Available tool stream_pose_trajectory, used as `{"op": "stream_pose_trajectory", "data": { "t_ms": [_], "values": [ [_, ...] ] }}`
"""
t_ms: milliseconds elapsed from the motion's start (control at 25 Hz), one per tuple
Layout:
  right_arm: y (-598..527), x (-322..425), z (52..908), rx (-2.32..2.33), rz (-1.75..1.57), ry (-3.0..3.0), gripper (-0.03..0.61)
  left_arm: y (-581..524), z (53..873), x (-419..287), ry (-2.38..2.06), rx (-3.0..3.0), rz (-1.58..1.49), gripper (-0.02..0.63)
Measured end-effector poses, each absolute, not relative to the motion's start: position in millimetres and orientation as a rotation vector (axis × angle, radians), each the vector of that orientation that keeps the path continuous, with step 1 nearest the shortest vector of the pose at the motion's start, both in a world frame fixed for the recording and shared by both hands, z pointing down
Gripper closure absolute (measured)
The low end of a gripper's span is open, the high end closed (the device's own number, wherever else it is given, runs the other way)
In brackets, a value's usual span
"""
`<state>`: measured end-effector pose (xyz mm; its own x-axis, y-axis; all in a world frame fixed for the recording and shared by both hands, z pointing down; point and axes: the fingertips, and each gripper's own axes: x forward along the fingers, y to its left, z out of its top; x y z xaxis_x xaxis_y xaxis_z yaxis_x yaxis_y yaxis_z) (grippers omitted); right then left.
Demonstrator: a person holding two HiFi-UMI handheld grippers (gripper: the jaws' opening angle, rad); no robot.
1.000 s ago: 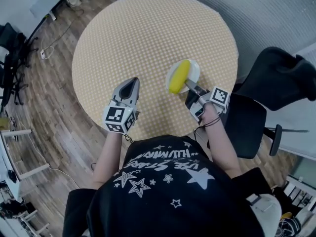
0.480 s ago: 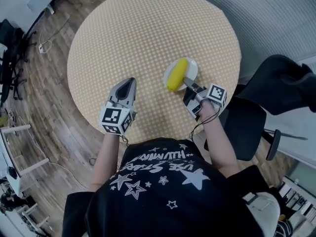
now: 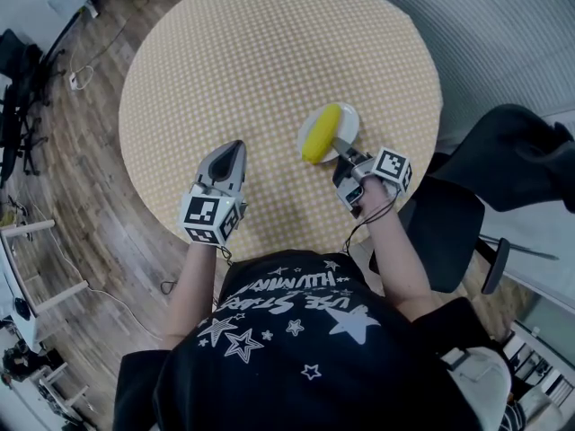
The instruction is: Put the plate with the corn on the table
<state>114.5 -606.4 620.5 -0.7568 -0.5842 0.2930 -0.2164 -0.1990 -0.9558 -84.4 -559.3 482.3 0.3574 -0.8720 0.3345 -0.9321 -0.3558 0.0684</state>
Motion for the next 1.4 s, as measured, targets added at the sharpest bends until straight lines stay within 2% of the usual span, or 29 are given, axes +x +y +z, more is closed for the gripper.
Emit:
{"op": "stream_pose_trajectory", "data": {
  "t_ms": [680, 760, 840, 1400],
  "values": [
    [-602.2, 104.4, 627.4, -1.198, -1.998, 2.075, 0.520, -539.2, 492.7, -99.2, -1.654, 2.350, 0.329, 0.606],
    [-604.5, 105.5, 625.2, -1.252, -1.973, 2.133, 0.464, -540.5, 489.4, -100.0, -1.657, 2.351, 0.322, 0.606],
    [-606.3, 107.3, 624.1, -1.296, -1.954, 2.167, 0.440, -542.2, 486.8, -101.3, -1.658, 2.350, 0.313, 0.606],
    [-578.9, 127.1, 596.5, -1.473, -1.788, 2.186, 0.416, -513.6, 466.7, -116.9, -1.629, 2.415, 0.229, 0.606]
  ]
}}
